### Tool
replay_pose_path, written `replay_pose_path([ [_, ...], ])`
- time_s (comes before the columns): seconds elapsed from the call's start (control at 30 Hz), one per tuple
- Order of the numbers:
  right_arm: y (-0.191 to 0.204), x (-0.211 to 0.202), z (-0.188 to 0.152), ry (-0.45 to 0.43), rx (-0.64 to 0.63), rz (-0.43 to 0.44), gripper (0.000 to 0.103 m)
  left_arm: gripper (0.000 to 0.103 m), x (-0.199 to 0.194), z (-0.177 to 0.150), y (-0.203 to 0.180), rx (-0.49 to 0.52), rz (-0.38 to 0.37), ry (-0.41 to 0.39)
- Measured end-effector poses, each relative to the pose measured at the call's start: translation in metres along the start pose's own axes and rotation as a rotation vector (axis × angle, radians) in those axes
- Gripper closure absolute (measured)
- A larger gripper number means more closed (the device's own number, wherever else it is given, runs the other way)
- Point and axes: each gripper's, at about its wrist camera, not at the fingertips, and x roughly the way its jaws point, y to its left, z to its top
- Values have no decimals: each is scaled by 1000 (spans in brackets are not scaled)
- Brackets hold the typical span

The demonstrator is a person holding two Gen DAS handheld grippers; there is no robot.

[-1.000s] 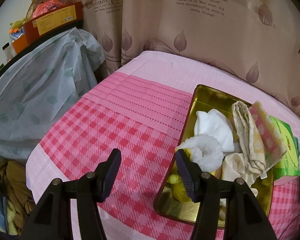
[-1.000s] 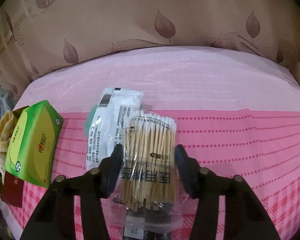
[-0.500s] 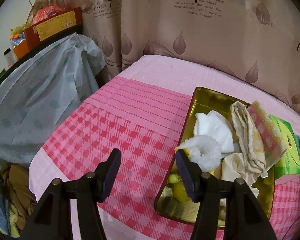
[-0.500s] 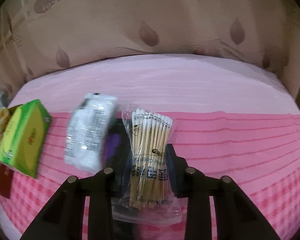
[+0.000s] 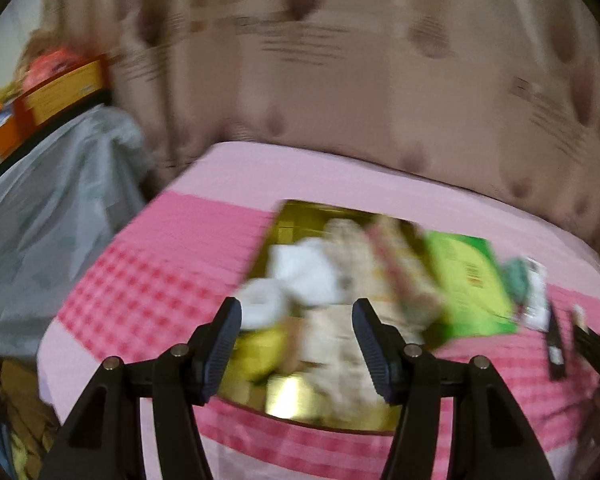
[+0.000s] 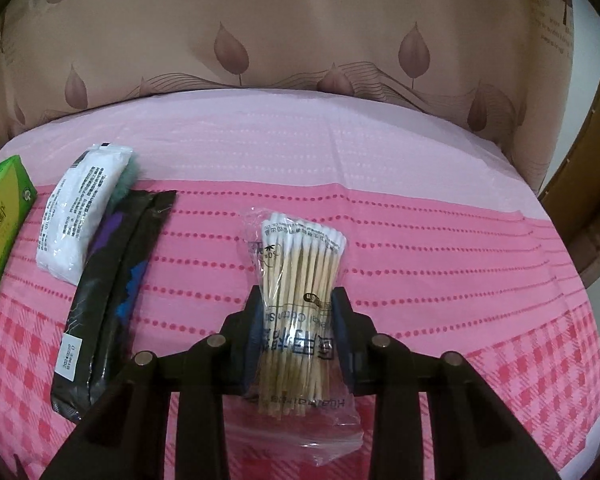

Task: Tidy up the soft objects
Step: 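Lift the cotton swab pack with the right tool while the left tool approaches the white packet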

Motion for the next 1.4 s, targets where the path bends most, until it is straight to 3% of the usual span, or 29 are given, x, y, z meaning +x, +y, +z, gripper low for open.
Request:
replay_pose_path([
  [0.1, -5, 1, 0, 1, 18, 23, 74, 38, -10, 2, -46, 89, -70, -10],
  [0.3, -15, 0, -5, 3, 43, 30, 74, 37, -8, -7, -134, 242, -189, 42],
  [0.53, -31, 1, -10, 4, 88, 49, 73, 37, 25, -8, -214, 277, -308, 168],
  [0.9, -38, 4, -10, 7, 93, 68, 70, 37, 88, 3, -291, 299, -334, 279],
  [1.07, -37, 5, -11, 6, 95, 78, 68, 37, 114, 6, -316, 316, -295, 306],
  [1.4, -38, 6, -12, 5, 106, 101, 66, 37, 153, 2, -327, 281, -210, 365],
])
